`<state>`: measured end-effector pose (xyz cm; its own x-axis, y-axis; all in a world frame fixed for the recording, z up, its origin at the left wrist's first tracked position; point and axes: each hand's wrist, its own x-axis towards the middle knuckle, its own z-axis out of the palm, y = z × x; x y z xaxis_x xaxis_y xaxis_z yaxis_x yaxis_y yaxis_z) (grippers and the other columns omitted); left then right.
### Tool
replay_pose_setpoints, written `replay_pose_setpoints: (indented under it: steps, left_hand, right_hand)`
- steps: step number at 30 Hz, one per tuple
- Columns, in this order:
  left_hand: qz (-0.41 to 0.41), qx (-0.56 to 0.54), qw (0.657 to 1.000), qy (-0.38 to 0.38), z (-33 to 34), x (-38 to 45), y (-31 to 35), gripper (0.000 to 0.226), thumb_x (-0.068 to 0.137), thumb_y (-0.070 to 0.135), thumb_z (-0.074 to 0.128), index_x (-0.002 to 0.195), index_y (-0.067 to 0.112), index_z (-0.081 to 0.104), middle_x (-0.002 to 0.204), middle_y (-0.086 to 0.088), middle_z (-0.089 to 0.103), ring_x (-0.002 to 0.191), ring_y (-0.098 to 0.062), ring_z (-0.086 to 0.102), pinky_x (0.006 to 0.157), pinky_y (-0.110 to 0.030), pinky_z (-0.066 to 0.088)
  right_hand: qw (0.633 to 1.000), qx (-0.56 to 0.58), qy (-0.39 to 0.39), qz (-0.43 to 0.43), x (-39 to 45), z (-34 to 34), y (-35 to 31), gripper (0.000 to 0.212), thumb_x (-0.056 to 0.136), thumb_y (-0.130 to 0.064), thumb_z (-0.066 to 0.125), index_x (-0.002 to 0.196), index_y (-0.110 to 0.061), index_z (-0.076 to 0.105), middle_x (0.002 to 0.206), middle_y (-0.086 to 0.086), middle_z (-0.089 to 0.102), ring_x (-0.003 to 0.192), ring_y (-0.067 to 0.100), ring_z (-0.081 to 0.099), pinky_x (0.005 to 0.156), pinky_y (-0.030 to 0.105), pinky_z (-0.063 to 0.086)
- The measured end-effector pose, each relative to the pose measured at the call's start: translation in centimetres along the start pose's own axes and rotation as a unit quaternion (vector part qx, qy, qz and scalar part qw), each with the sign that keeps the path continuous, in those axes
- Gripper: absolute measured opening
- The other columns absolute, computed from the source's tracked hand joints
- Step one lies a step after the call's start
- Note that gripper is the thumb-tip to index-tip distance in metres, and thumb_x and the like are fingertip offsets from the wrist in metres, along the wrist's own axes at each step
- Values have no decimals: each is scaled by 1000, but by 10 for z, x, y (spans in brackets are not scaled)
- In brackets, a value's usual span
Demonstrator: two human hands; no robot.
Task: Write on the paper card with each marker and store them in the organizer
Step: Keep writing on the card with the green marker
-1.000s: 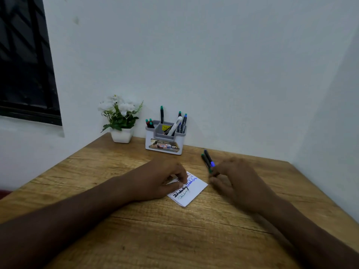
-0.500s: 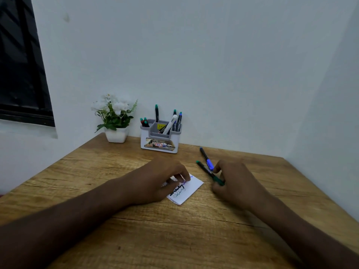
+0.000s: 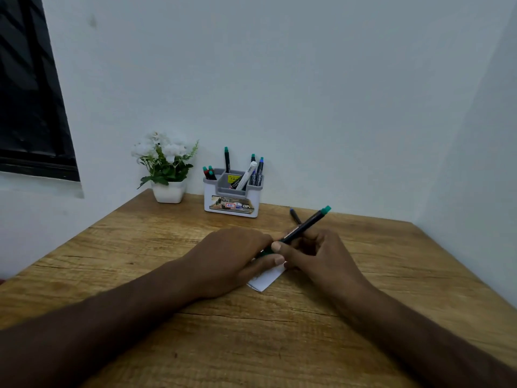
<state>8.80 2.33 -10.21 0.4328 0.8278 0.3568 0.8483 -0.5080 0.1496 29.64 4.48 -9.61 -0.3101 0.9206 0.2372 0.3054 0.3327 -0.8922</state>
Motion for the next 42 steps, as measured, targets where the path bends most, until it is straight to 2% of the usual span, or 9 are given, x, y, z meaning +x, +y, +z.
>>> replay_pose_setpoints:
  steps: [7, 11, 18, 23, 28, 32, 34, 38, 42]
  left_hand:
    - [1, -1, 1000, 4, 1, 2, -11, 33, 112, 50, 32, 120, 33, 59, 93, 14, 66, 76, -5, 57, 69, -33, 47]
    - [16, -21, 999, 28, 6, 1, -18, 26, 111, 53, 29, 102, 40, 50, 85, 15, 64, 71, -7, 57, 65, -33, 46]
    - [-9, -16, 999, 38, 8, 4, -21, 42, 111, 57, 27, 110, 31, 61, 93, 9, 71, 77, -8, 61, 69, -33, 48]
    - [-21, -9, 1000, 20, 7, 3, -26, 43, 107, 60, 25, 106, 33, 58, 99, 10, 72, 82, -8, 62, 71, -35, 47]
    - [-13, -108, 994, 23, 4, -1, -23, 61, 108, 64, 16, 117, 32, 67, 96, 37, 63, 91, 5, 60, 74, -13, 39]
    - [10, -127, 992, 10, -3, -2, -27, 32, 109, 57, 39, 111, 31, 57, 106, 19, 65, 96, -7, 61, 76, -29, 52]
    - [16, -119, 992, -24, -6, -3, -30, 13, 104, 50, 55, 112, 41, 50, 121, 21, 62, 109, -4, 59, 82, -26, 56]
    - [22, -69, 997, -39, -2, -4, -32, 29, 98, 53, 65, 116, 38, 48, 116, 23, 54, 106, 2, 51, 82, -19, 48]
    - [20, -81, 994, -68, -1, -4, -32, 30, 98, 64, 60, 112, 42, 45, 114, 24, 54, 102, 2, 52, 82, -23, 48]
  right_hand:
    - [991, 123, -23, -36, -1, 1, 0, 25, 100, -31, 65, 110, -15, 82, 101, 7, 85, 99, 22, 81, 96, 39, 62]
    - [974, 223, -34, 17, 0, 5, 2, 25, 102, -25, 61, 109, -10, 80, 107, 14, 83, 106, 28, 80, 102, 42, 62]
    - [949, 308, -54, 43, -2, 9, -1, 29, 108, -21, 51, 113, -4, 74, 110, 15, 82, 105, 24, 80, 92, 30, 65]
    - [911, 406, -46, 47, 5, -8, -8, 34, 107, -37, 49, 112, -6, 63, 124, 28, 75, 117, 43, 74, 100, 44, 62]
    - [943, 328, 47, 17, 14, -16, -4, 38, 107, -40, 52, 102, -8, 72, 122, 18, 77, 110, 33, 77, 93, 42, 62]
    - [952, 279, 119, 48, 17, -13, 8, 33, 107, -34, 58, 99, -8, 77, 91, 5, 77, 76, 18, 69, 74, 35, 59]
    - [954, 272, 104, 63, 17, -14, 12, 21, 105, -22, 64, 102, -4, 75, 88, 11, 76, 77, 20, 72, 75, 36, 61]
    - [955, 285, 51, 66, 14, -13, 12, 13, 92, 10, 71, 100, 0, 73, 90, 19, 75, 86, 27, 74, 85, 40, 64]
    - [977, 208, 35, 43, 10, -11, 9, 21, 93, 8, 65, 85, -5, 79, 83, 18, 73, 79, 29, 69, 83, 45, 61]
